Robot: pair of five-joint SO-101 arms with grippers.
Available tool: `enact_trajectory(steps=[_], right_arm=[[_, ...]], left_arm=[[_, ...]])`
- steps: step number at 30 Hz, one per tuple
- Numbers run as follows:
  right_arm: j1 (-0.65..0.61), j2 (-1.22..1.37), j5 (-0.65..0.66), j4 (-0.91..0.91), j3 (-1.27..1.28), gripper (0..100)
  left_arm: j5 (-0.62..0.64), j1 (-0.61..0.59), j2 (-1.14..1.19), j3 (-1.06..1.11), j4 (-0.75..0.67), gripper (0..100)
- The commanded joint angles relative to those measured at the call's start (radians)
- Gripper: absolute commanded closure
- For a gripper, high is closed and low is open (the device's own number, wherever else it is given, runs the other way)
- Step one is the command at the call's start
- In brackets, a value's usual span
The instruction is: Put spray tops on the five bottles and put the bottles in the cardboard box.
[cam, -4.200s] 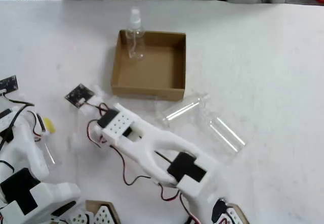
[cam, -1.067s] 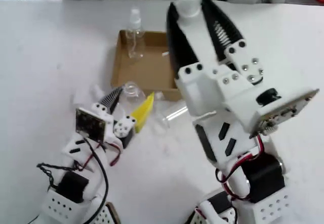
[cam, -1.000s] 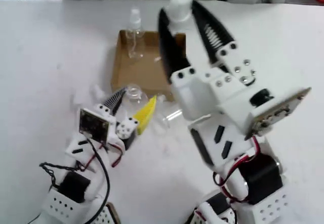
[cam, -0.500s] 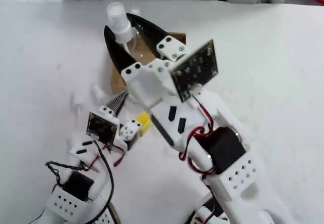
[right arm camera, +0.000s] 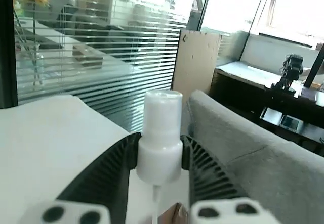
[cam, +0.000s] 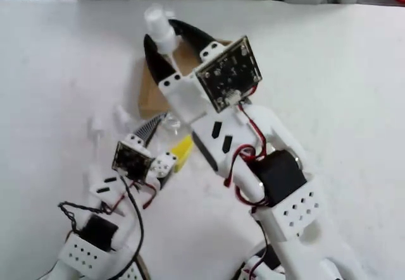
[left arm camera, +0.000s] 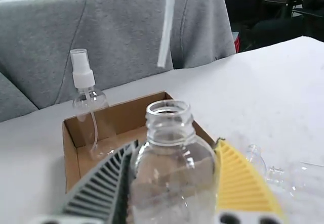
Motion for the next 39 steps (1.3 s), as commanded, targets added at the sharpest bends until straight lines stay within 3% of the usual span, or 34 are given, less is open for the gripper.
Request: enact_trajectory(steps=[1,39], right_arm=[[0.01,-0.025,0.012,0.044,-0.02,98.1],[-0.061,-0.051,0.011,-0.033,0.095,98.1]], left_arm=[[-0.008,0.005,-0.021,-0.011,-0.029,89],[-0.008,0.005,-0.021,-0.002,-0.029,89]])
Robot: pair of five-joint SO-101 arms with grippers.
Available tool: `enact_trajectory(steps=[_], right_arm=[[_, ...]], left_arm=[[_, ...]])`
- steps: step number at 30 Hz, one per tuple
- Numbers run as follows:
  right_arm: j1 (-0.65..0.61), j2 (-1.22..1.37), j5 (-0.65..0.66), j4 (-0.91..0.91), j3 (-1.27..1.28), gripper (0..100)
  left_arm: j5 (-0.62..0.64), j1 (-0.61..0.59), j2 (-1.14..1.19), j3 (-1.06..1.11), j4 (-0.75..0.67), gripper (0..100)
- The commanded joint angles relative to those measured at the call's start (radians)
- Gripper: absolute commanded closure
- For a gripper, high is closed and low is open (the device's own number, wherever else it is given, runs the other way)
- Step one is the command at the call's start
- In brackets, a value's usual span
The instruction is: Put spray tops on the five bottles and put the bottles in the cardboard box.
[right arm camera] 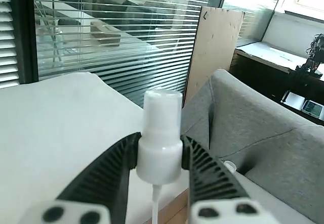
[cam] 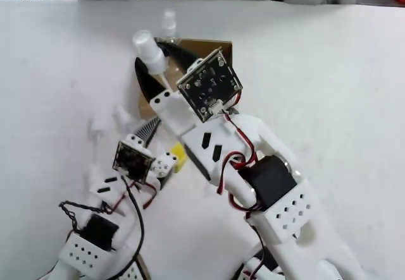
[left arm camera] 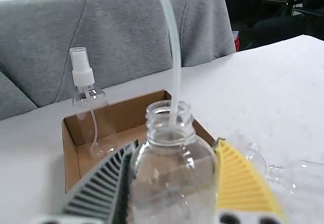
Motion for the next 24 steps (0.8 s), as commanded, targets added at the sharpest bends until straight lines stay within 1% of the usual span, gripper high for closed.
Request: enact_trajectory(steps=[1,7,11,12,16,21,24], right_arm=[[-0.005,-0.021,0.011,-0.027,-0.002,98.1],[-0.004,-0.024,0.0,-0.027,0.037,98.1],[0.039,-0.024,-0.173,-0.027,0.049,98.2],[0.048,-0.024,-0.19,-0.027,0.049,98.2],[0.077,-0.024,-0.201,-0.025,0.051,98.2],[0.073,-0.025,-0.203,-0.028,0.1,98.2],[0.074,-0.025,-0.27,-0.028,0.12,98.2]], left_arm=[[-0.008,0.005,-0.021,-0.008,-0.029,89],[-0.008,0.002,-0.021,-0.008,-0.029,89],[-0.008,-0.028,-0.021,-0.012,-0.032,89],[-0.006,-0.031,-0.021,-0.011,-0.043,89],[-0.006,-0.033,-0.021,-0.006,-0.055,89],[-0.006,-0.033,-0.021,-0.006,-0.055,89],[-0.006,-0.033,-0.021,-0.006,-0.055,89]])
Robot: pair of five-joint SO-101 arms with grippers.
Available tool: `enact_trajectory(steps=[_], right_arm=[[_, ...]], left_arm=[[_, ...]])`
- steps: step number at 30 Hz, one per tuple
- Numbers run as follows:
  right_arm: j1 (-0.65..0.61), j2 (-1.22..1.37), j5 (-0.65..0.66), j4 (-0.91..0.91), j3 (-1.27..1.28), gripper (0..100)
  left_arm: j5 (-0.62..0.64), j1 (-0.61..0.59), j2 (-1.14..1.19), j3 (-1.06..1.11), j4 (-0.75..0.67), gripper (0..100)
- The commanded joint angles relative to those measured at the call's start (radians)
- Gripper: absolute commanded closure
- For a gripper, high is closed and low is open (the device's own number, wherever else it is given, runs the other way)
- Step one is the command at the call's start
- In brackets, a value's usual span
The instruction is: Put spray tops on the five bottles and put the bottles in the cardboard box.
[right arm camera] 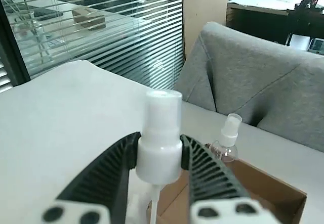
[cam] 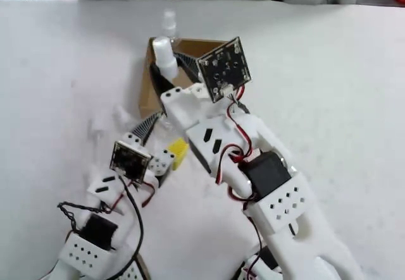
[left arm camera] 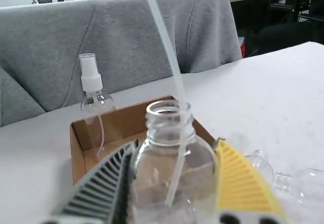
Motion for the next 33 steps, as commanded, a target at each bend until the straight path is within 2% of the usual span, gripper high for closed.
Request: enact_trajectory(steps=[1,12,17,27,33], right_arm=[[0.012,-0.024,-0.066,-0.025,-0.005,98.2],[0.008,-0.03,-0.137,-0.031,0.066,98.2],[0.008,-0.125,-0.149,-0.035,0.144,98.2],[0.004,-0.252,-0.149,-0.239,0.41,98.2],[-0.067,-0.357,-0.147,-0.265,0.499,98.2]], left_arm=[[-0.005,-0.012,-0.021,-0.006,-0.028,89],[-0.005,-0.012,-0.021,-0.006,-0.028,89],[-0.005,-0.012,-0.021,-0.006,-0.028,89],[-0.005,-0.012,-0.021,-0.006,-0.028,89],[-0.005,-0.012,-0.021,-0.006,-0.028,89]])
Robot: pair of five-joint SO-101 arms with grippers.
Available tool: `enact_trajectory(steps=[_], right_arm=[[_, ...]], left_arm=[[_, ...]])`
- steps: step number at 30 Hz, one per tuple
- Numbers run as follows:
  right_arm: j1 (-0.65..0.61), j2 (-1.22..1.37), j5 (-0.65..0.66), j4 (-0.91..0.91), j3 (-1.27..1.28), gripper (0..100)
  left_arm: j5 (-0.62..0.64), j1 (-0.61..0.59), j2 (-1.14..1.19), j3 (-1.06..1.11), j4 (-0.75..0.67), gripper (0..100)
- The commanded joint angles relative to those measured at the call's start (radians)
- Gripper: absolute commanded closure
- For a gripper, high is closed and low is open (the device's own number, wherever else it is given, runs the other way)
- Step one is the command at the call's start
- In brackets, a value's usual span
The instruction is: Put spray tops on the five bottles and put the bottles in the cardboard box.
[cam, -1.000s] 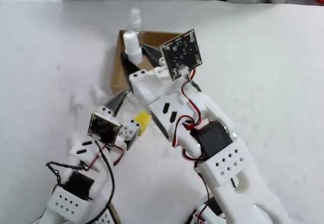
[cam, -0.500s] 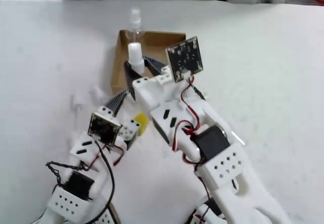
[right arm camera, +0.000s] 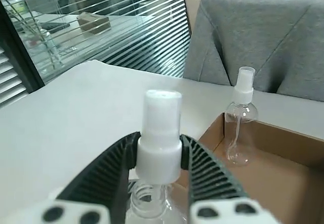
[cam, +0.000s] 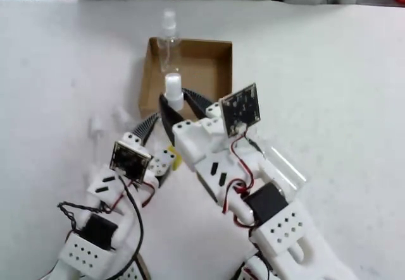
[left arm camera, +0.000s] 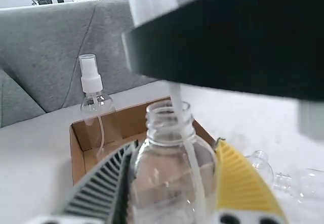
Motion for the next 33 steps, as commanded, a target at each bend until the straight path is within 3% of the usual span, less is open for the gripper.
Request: enact_trajectory(steps=[1,19,27,33], right_arm=[[-0.045,-0.067,-0.005,-0.018,0.0,98.2],[-0.053,-0.084,-0.002,-0.005,0.077,97.9],[-0.096,-0.088,-0.006,0.015,0.077,77.4],[-0.119,-0.142,-0.008,0.018,0.057,73.2]], left_arm=[[-0.005,-0.012,-0.021,-0.006,-0.028,89],[-0.005,-0.013,-0.021,-0.006,-0.028,89],[-0.005,-0.013,-0.021,-0.006,-0.028,89],[-0.005,-0.033,-0.021,-0.006,-0.029,89]])
